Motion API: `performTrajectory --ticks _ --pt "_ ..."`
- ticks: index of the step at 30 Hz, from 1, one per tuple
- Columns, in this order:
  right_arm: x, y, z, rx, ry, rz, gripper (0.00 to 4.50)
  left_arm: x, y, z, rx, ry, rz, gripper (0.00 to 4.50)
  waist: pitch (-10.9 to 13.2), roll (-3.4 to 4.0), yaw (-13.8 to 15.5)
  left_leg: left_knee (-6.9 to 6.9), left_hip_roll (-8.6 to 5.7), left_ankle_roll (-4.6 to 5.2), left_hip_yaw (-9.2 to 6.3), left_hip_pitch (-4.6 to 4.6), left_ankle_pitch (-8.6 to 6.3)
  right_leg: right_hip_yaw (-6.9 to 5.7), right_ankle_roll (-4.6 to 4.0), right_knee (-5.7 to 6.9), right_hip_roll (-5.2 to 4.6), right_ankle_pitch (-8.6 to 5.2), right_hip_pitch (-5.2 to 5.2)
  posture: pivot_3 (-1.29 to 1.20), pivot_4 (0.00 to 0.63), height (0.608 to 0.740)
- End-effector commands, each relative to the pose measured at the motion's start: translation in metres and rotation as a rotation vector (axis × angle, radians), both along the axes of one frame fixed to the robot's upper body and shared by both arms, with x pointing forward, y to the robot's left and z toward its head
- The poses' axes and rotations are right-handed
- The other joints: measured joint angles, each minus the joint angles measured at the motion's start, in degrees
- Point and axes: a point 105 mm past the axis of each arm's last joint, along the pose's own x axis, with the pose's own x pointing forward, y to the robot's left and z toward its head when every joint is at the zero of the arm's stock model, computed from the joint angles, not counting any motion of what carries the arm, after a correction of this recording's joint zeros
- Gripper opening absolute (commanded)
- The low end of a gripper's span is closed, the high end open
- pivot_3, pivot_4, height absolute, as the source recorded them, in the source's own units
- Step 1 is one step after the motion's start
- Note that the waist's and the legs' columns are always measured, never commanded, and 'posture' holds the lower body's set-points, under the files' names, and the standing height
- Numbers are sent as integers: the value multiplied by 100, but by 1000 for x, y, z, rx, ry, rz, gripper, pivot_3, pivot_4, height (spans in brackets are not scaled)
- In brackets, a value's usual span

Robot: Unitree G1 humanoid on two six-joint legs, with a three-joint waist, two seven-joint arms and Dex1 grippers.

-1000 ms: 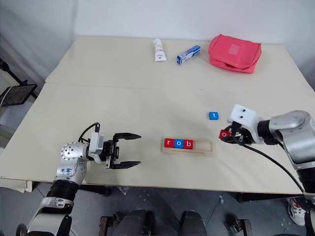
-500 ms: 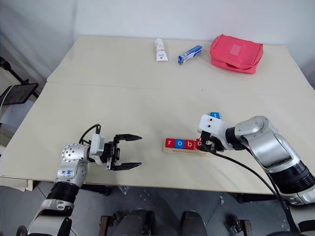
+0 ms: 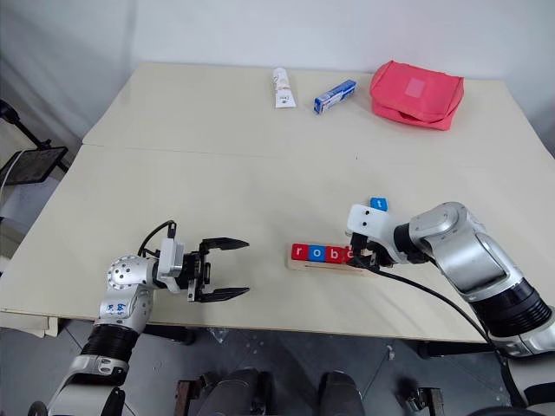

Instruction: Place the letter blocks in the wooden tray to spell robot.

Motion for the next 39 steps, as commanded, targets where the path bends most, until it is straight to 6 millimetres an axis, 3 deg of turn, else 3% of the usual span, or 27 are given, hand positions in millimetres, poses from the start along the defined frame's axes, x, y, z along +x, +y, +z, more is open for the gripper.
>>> performTrajectory --ticks 1,8,15,23,27,37,39 --pt "-1 5 8 0 -23 31 2214 -3 1 3 -6 -23 2 4500 0 0 -1 0 0 0 0 0 0 0 0 0 0 0 0 0 150 740" --pt "-2 3 11 -6 -25 32 4448 -1 0 3 -5 -24 4 4500 0 0 0 0 0 0 0 0 0 0 0 0 0 0 0 0 150 740" --pt "-2 -9 25 29 -71 -47 4448 1 -1 4 -7 -23 1 4500 0 0 7 0 0 0 0 0 0 0 0 0 0 0 0 0 150 740" --pt "-13 -31 24 41 -69 -140 4448 5 -3 4 -7 -21 -9 4500 0 0 23 0 0 0 0 0 0 0 0 0 0 0 2 0 150 740" --pt "-18 -38 16 49 -57 -172 3577 7 -7 5 -10 -23 -25 4500 0 0 20 0 -1 0 0 0 0 0 0 -1 -1 0 2 0 150 740" --pt "-13 -39 8 75 -60 -197 122 7 -7 5 -11 -25 -33 4500 0 0 10 0 1 0 3 1 0 -1 0 -1 0 0 2 0 150 740" --pt "-12 -37 5 82 -57 -195 52 6 -6 5 -10 -25 -30 4500 0 0 9 0 1 0 2 1 0 -1 0 -1 0 0 2 0 150 740"
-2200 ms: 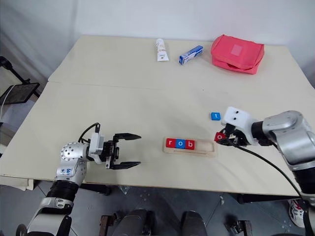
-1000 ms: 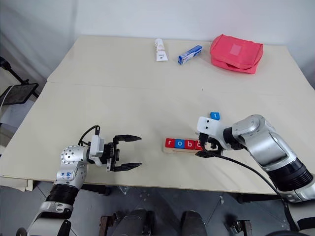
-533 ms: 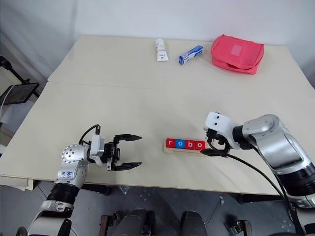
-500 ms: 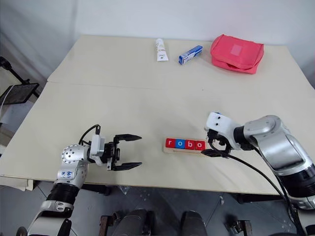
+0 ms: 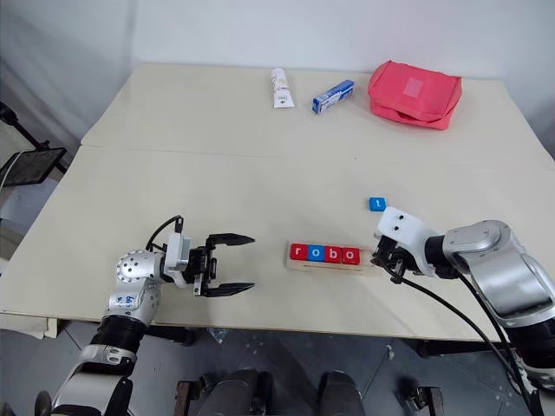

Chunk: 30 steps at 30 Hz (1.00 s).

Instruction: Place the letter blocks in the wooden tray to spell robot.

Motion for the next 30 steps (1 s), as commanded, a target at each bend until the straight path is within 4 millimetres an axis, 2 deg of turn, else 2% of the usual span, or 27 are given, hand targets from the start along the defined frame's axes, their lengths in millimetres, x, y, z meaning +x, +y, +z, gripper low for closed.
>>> performTrajectory --ticks 1,8,16,21,27,30 --pt "4 5 4 25 -31 9 52 -2 3 3 2 -22 3 4500 0 0 -1 0 0 0 0 0 0 0 0 0 0 0 0 0 150 740" --pt "5 15 -4 55 -15 26 52 -5 7 1 4 -21 17 4500 0 0 -1 0 -1 0 0 0 0 0 0 0 0 0 0 0 150 740" --pt "7 22 -3 79 -28 36 52 -8 7 0 5 -20 19 4500 0 0 0 0 -1 0 -1 0 0 0 0 0 0 0 0 0 150 740" --pt "6 17 -2 74 -39 14 52 -7 7 -1 10 -20 14 4500 0 0 0 0 -1 0 -1 0 0 0 0 0 0 0 0 0 150 740" --pt "-7 11 8 97 -44 23 52 -7 7 -1 12 -20 9 4500 0 0 11 0 -1 0 -1 -1 0 0 0 0 -1 0 1 0 150 740" --pt "-15 -2 15 120 -85 -19 52 -9 6 -2 15 -15 -7 4500 0 0 36 0 -1 0 -1 -1 0 0 0 -1 -1 0 1 0 150 740"
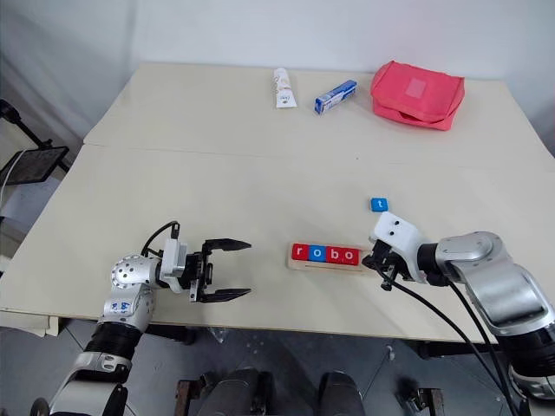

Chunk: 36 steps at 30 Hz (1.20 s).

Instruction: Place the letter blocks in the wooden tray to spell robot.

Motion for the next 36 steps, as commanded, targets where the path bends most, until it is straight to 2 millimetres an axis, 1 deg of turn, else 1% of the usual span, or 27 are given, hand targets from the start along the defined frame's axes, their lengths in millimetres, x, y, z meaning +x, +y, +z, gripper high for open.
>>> performTrajectory --ticks 1,2,4,8,11,15,17,22,25,27,33,36 --pt "-7 -14 22 24 -90 -35 52 -2 1 3 0 -21 -17 4500 0 0 28 0 0 0 -1 0 0 -1 0 0 0 0 0 0 150 740" --pt "-8 -17 26 46 -113 -48 52 -2 0 3 0 -20 -21 4500 0 0 39 0 0 0 0 1 0 -1 0 1 0 0 1 0 150 740" --pt "-7 -18 38 168 -150 -87 52 -2 0 3 1 -19 -28 4500 0 -1 61 -1 -2 1 2 1 0 1 0 0 -1 0 1 0 150 740" --pt "-11 -36 45 233 -198 -196 1298 0 0 4 5 -17 -40 4500 0 -1 97 0 3 0 4 3 0 -1 0 1 2 0 1 0 150 740" --pt "-15 -50 43 257 -218 -274 2318 0 -1 4 9 -15 -51 4500 0 -1 120 0 -2 2 5 4 -1 2 0 0 -1 0 3 0 150 740" --pt "-20 -56 37 303 -222 -349 3651 2 -2 5 10 -13 -64 4500 0 -1 119 -1 -4 3 5 3 -1 1 0 0 -2 0 3 0 150 740" --pt "-23 -56 32 346 -195 -384 4449 2 -2 5 11 -14 -68 4500 0 -1 118 -1 -2 3 5 4 -1 0 0 0 -1 0 3 0 150 740" --pt "-25 -56 27 354 -213 -432 4449 3 0 7 16 -15 -73 4500 0 -1 113 -1 -3 3 5 4 -1 3 0 1 -1 0 2 0 150 740" --pt "-22 -54 27 372 -224 -450 4449 4 1 7 19 -16 -72 4500 0 -1 108 -1 -2 3 6 5 -1 2 0 1 0 0 2 0 150 740" --pt "-10 -51 25 387 -231 -497 4449 4 1 7 20 -17 -69 4500 0 -1 99 -1 -2 3 6 6 -1 3 0 1 0 0 2 0 150 740" --pt "24 -37 25 428 -263 -564 4449 7 1 9 14 -22 -53 4500 -1 0 81 -1 0 1 7 7 0 4 0 4 2 0 0 0 150 740" --pt "42 -38 25 425 -289 -616 4449 6 1 8 12 -21 -45 4500 -1 0 81 -2 -2 1 7 7 0 5 0 5 2 0 -2 0 150 740"
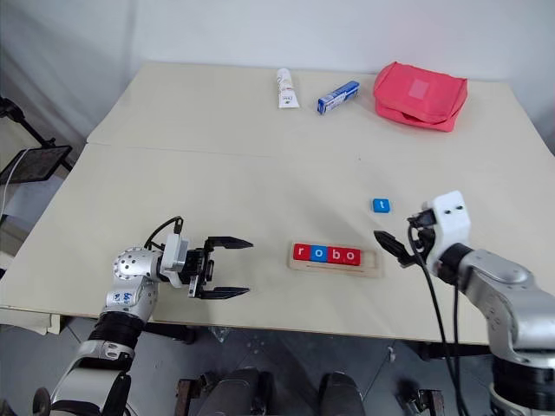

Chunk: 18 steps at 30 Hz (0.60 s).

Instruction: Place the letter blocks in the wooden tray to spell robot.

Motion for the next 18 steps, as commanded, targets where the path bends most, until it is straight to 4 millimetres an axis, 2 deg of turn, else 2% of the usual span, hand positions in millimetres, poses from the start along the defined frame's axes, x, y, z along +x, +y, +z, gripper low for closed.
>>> performTrajectory --ticks 1,10,18 --pt "18 -6 6 -18 -39 -82 4449 -1 2 5 -8 -25 13 4500 0 0 4 0 0 0 -1 0 0 -1 0 2 0 0 0 0 150 740" --pt "68 -7 1 -18 -54 -211 4449 -7 5 2 -18 -22 57 4500 0 0 -104 -5 -1 0 -2 0 0 -2 0 8 -1 0 -4 0 150 740" --pt "88 -1 -7 12 -46 -211 4449 -11 7 0 -20 -18 84 4500 0 1 -134 -10 -1 0 -2 0 0 -2 0 10 -1 0 -8 0 150 740"
